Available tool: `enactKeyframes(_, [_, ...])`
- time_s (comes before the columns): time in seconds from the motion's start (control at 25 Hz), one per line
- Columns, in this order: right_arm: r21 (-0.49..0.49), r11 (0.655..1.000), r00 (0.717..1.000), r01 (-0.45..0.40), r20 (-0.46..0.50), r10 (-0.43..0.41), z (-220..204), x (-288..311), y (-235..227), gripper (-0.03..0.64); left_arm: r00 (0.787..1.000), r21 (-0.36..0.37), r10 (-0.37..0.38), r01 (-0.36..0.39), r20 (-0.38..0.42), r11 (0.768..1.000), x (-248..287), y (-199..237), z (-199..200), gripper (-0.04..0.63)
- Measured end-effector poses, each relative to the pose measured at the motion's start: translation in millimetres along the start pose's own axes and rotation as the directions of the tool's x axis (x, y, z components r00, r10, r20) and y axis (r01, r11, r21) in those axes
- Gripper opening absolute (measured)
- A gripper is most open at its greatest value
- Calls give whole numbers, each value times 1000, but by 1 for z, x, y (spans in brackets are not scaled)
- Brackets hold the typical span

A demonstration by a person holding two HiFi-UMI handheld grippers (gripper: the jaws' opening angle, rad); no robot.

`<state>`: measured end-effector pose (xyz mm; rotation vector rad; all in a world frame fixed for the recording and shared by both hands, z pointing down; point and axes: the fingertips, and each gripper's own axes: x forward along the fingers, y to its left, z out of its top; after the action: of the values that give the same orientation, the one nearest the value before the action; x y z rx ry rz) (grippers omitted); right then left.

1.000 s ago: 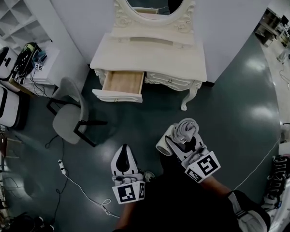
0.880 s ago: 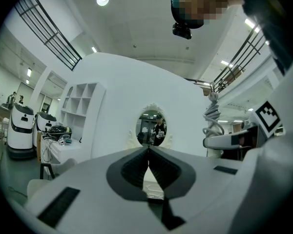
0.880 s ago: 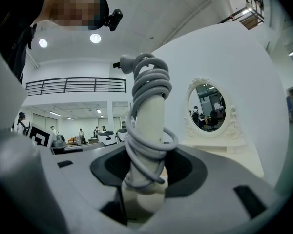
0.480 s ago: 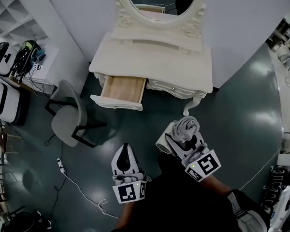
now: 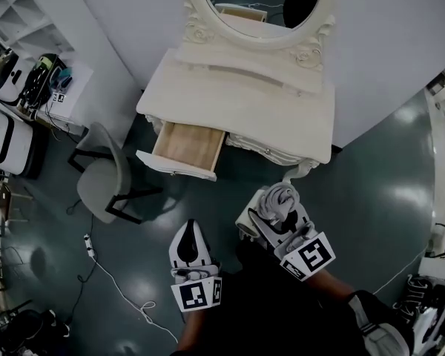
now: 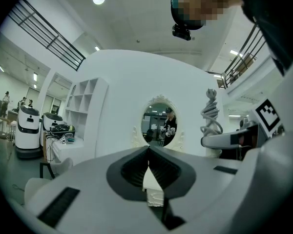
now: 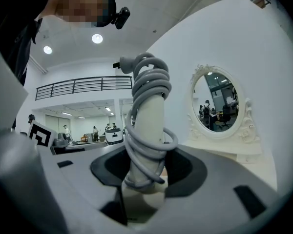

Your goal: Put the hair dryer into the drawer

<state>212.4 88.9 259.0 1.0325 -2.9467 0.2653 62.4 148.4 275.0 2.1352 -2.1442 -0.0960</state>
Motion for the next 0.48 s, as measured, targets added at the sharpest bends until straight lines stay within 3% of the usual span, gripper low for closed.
enactKeyframes(0.48, [2, 998, 998, -63, -3, 63, 0, 32, -34, 201, 998, 20, 62, -62, -1, 998, 22, -4, 1, 24])
